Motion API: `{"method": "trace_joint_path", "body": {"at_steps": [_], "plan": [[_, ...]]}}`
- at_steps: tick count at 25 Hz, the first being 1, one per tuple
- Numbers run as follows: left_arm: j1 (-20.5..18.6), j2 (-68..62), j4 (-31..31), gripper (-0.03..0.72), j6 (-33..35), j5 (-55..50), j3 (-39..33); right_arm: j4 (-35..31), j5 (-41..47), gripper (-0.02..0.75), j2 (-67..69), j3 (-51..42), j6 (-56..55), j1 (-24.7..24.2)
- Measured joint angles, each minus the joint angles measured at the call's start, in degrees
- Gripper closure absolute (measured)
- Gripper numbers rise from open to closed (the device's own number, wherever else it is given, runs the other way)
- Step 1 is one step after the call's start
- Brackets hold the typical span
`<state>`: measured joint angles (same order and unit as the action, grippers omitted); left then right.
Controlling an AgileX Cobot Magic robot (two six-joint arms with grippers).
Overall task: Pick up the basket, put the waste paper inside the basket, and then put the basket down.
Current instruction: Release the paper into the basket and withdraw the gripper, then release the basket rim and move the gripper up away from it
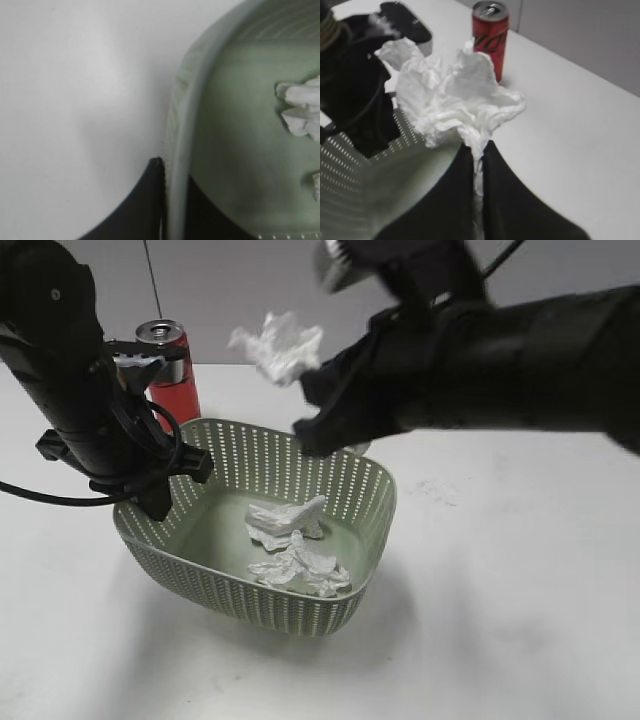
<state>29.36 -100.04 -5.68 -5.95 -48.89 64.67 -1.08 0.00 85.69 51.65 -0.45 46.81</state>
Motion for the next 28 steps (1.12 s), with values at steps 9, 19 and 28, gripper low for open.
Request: {"method": "trace_joint_path", "body": {"at_steps": [9, 19, 28], "plan": [[0.0, 0.0, 0.0, 0.689, 0.0, 0.17, 0.0, 0.67, 0.73, 0.275, 8.04, 0.6, 2.39, 2.62], [0.0, 0.0, -0.41, 0.689, -2.81, 1.63, 0.0, 3.82, 19.55, 0.201, 4.78, 10.95, 0.45, -9.27], [-1.51, -4.23, -1.02, 0.689, -4.92, 4.76, 6.73, 4.31, 50.15, 0.228, 3.72, 20.42, 0.45, -26.29]]}}
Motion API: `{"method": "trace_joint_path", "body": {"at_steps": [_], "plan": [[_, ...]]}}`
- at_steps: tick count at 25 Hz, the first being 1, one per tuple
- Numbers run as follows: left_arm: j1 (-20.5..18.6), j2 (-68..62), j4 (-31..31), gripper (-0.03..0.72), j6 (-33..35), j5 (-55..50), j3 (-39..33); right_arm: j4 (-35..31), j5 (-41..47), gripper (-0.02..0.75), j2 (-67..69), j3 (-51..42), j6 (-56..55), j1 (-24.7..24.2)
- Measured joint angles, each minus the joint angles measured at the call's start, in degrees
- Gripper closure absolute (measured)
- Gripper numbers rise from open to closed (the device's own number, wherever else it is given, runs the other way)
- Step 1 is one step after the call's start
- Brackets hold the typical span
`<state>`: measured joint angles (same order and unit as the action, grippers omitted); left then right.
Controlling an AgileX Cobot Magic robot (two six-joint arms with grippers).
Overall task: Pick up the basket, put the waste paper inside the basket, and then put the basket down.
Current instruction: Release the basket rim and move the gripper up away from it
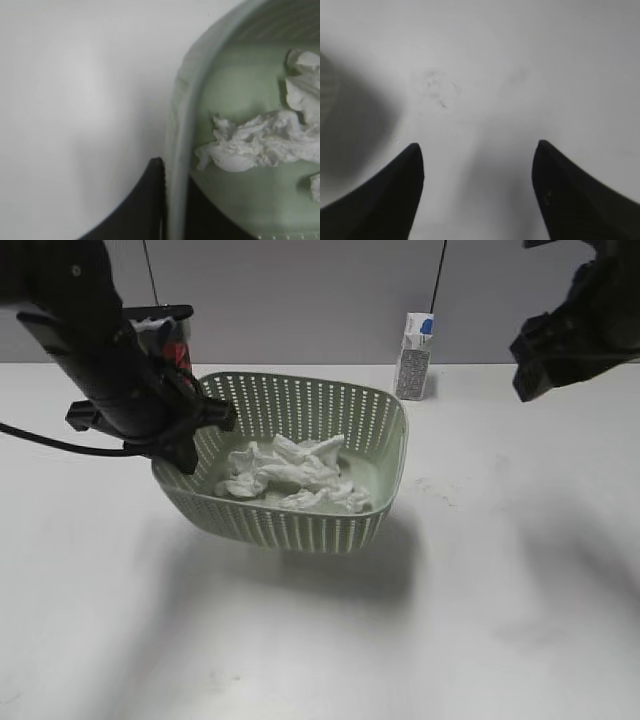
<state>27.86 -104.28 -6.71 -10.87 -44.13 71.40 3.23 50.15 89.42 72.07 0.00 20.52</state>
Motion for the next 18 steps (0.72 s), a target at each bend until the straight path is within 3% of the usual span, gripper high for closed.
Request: {"method": "trace_joint_path", "body": {"at_steps": [5, 13, 16, 18], "plan": [[-1.96, -8.01, -0.62, 0.689, -0.46, -3.92, 7.37, -0.13, 7.27, 0.23, -5.14, 0.09, 0.0, -0.31], [-2.3, -13.11, -4.29, 0.665, -0.64, -0.93, 8.22, -0.13, 9.3, 0.23, -16.52, 0.09, 0.0, -0.31], [-2.36, -13.11, -4.66, 0.519, -0.64, -0.47, 8.29, -0.13, 11.32, 0.23, -19.71, 0.09, 0.0, -0.31], [-2.61, -13.11, -4.84, 0.346, -0.7, -1.16, 8.34, -0.13, 13.06, 0.23, -21.64, 0.09, 0.0, -0.31]]}}
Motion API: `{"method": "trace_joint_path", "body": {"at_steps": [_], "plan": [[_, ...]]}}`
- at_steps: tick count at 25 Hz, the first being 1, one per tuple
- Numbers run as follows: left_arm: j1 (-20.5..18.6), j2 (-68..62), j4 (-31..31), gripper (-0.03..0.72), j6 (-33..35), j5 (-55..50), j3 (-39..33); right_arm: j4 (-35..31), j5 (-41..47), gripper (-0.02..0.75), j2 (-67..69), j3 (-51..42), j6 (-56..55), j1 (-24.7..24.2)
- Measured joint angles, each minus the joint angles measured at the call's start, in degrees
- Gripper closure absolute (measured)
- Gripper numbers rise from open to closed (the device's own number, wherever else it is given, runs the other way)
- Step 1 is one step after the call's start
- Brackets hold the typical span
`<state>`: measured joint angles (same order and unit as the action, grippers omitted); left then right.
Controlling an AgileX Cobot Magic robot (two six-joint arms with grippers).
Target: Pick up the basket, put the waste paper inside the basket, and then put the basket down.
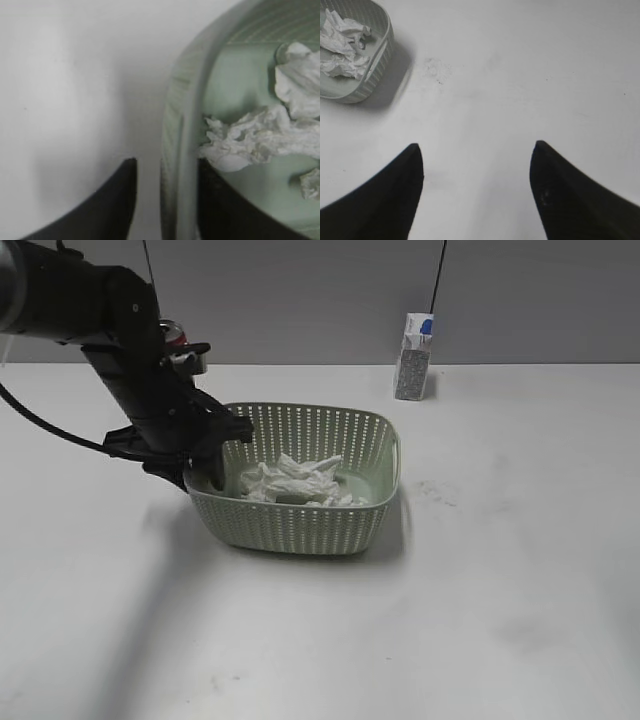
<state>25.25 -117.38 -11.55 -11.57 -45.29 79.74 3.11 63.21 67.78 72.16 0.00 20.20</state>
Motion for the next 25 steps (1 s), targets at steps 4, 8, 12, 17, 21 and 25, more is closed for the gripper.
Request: {"method": "trace_joint_path", "body": {"at_steps": [4, 8, 12, 17, 21, 25], "plan": [[-1.2, 0.23, 0.0, 0.069, 0.63, -3.2, 0.1, 0.0, 0.39, 0.23, -5.56, -3.9, 0.33, 0.0], [-3.95, 3.57, -0.15, 0.031, 3.35, -5.32, 0.1, 0.84, -1.09, 0.231, -14.38, -13.5, 0.43, 0.0], [-9.29, 9.57, -0.72, 0.03, 6.98, -6.51, 0.12, 3.14, -2.11, 0.233, -23.68, -25.08, 0.43, 0.0], [-17.09, 16.73, -0.36, 0.036, 15.32, -9.47, 0.12, 4.06, -3.32, 0.235, -36.93, -38.53, 0.43, 0.0], [-21.89, 21.77, -0.17, 0.047, 19.55, -12.18, 0.12, 2.86, -4.03, 0.236, -47.95, -45.34, 0.43, 0.0], [-25.72, 27.21, -0.1, 0.065, 23.35, -14.46, 0.12, 1.94, -7.48, 0.237, -58.66, -47.12, 0.38, 0.0]]}}
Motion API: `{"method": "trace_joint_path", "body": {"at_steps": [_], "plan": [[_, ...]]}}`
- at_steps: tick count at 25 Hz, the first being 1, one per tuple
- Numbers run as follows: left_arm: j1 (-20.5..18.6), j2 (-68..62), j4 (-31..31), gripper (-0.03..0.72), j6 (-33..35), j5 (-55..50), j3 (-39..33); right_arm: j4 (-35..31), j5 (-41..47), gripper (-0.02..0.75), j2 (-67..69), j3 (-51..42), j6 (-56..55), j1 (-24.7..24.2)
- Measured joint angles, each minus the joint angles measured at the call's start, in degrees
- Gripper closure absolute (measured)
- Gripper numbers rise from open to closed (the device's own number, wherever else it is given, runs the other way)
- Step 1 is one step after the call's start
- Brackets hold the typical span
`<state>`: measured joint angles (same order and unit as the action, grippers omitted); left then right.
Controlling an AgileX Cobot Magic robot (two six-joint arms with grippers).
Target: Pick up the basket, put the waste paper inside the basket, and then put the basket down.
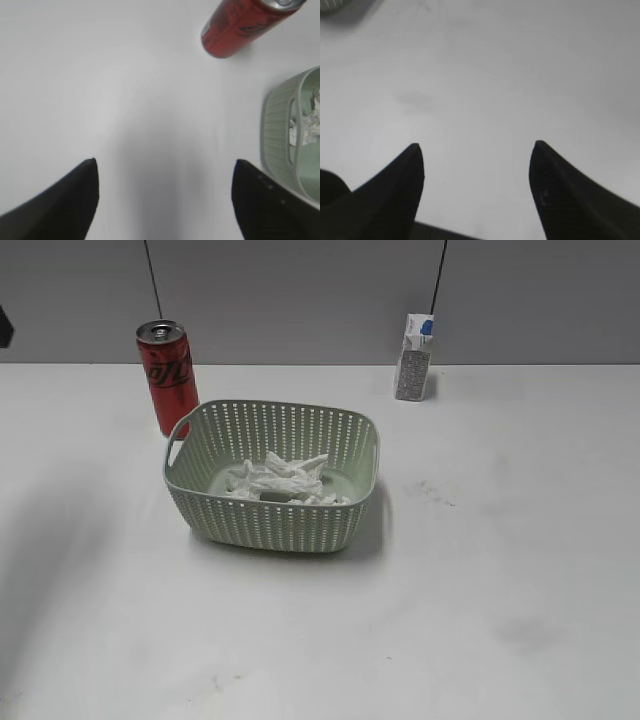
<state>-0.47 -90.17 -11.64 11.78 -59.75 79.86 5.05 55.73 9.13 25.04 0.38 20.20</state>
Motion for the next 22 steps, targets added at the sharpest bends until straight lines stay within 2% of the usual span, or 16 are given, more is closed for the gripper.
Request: {"method": "trace_joint_path", "body": {"at_steps": [7, 22], "plan": [[-1.05, 14.94, -0.44, 0.095, 0.77, 0.6, -5.52, -0.63, -1.29, 0.237, -9.34, -1.2, -0.06, 0.0], [-1.05, 60.65, -0.85, 0.111, 0.77, 3.19, -38.9, -0.82, -1.29, 0.237, -9.4, -1.33, 0.0, 0.0]]}}
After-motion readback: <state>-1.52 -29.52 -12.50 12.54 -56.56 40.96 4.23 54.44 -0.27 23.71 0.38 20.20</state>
